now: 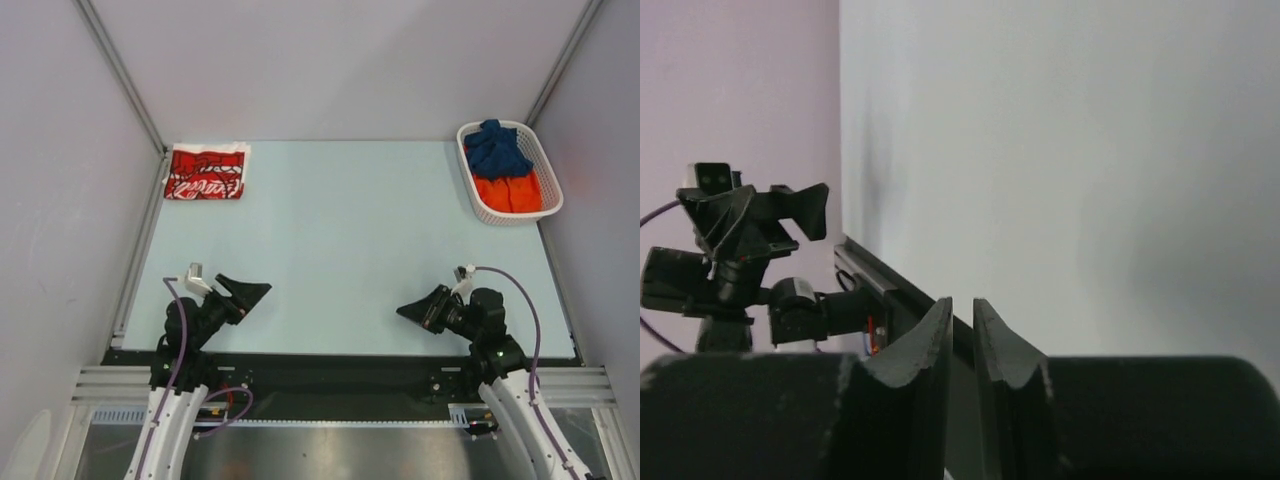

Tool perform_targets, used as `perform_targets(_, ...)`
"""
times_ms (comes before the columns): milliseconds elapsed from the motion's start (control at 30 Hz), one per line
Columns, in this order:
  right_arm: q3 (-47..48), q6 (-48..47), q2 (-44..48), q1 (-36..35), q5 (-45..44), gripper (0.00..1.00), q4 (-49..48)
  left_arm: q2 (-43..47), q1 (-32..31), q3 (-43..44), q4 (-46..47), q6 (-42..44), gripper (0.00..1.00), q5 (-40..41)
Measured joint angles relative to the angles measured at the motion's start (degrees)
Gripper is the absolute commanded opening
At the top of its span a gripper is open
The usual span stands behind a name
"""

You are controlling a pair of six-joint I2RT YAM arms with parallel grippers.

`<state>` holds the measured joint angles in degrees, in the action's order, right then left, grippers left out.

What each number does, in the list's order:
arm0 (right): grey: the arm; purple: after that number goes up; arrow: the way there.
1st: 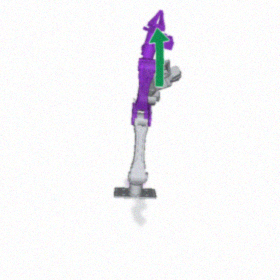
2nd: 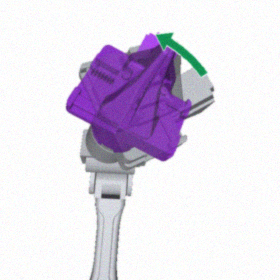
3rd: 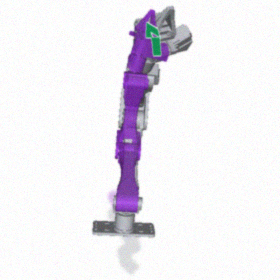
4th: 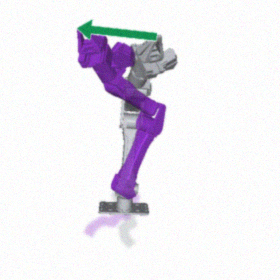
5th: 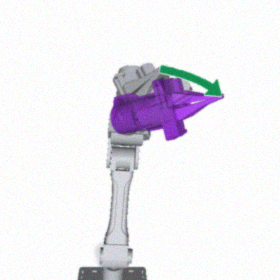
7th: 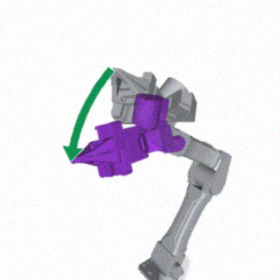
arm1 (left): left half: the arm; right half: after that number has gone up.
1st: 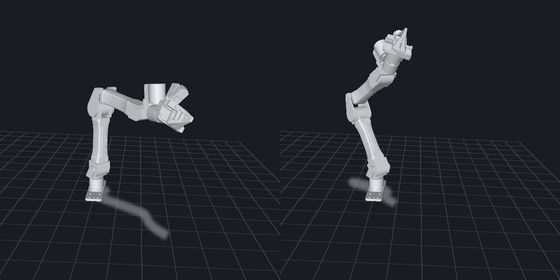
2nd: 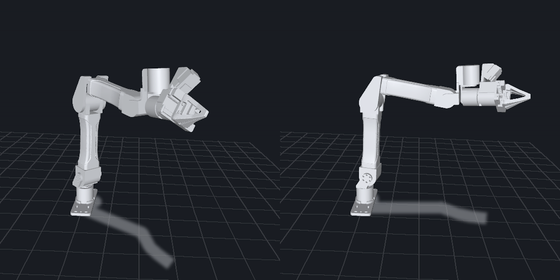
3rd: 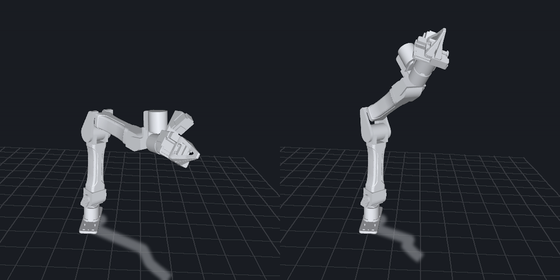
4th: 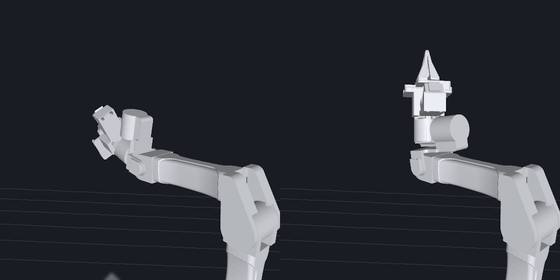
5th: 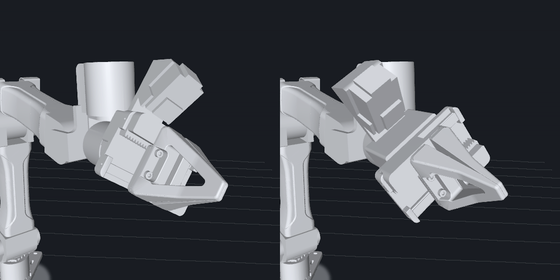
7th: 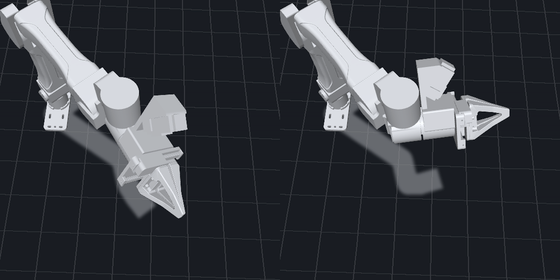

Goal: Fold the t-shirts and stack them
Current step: Reset both grippers

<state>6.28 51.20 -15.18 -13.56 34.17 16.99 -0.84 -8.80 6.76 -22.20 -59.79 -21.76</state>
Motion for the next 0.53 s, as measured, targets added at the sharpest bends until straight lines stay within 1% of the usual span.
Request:
perform_targets(67, -0.7, 1.9, 1.6, 0.1, -0.7, 0.22, -1.7, 0.3, 0.0, -0.5, 1.7, -1.9, 0.82, -1.2)
perform_targets(167, -1.0, 3.5, 3.6, 0.2, -0.5, 0.30, -2.6, 0.4, 0.0, -1.0, 4.0, -4.2, 0.83, -3.2)
perform_targets(200, -1.0, 3.8, 3.6, 0.2, -0.5, 0.38, -2.7, 0.4, 0.0, -1.2, 4.6, -4.7, 0.83, -3.7)
perform_targets(267, -1.1, 4.8, 3.7, 0.2, -0.3, 0.47, -3.0, 0.4, 0.0, -1.5, 5.8, -5.5, 0.82, -4.7)
perform_targets(300, -1.1, 5.1, 3.8, 0.2, -0.1, 0.59, -3.2, 0.4, 0.0, -1.6, 6.4, -6.0, 0.82, -5.1)
perform_targets(333, -1.2, 5.6, 4.0, 0.2, 0.1, 0.65, -3.5, 0.4, 0.0, -1.7, 6.9, -6.3, 0.82, -5.5)
perform_targets(367, -1.3, 5.8, 4.2, 0.2, 0.3, 0.69, -3.7, 0.4, 0.0, -1.9, 7.3, -6.6, 0.83, -5.7)
perform_targets(400, -1.3, 5.8, 4.2, 0.2, 0.5, 0.78, -3.8, 0.4, 0.0, -2.0, 7.7, -6.8, 0.82, -5.9)
perform_targets(500, -1.4, 5.6, 3.8, 0.2, 1.0, 0.80, -4.3, 0.4, 0.0, -2.1, 8.3, -7.3, 0.82, -6.7)
perform_targets(533, -1.5, 5.5, 3.4, 0.2, 1.2, 0.87, -4.6, 0.4, 0.0, -2.2, 8.5, -7.4, 0.82, -7.1)
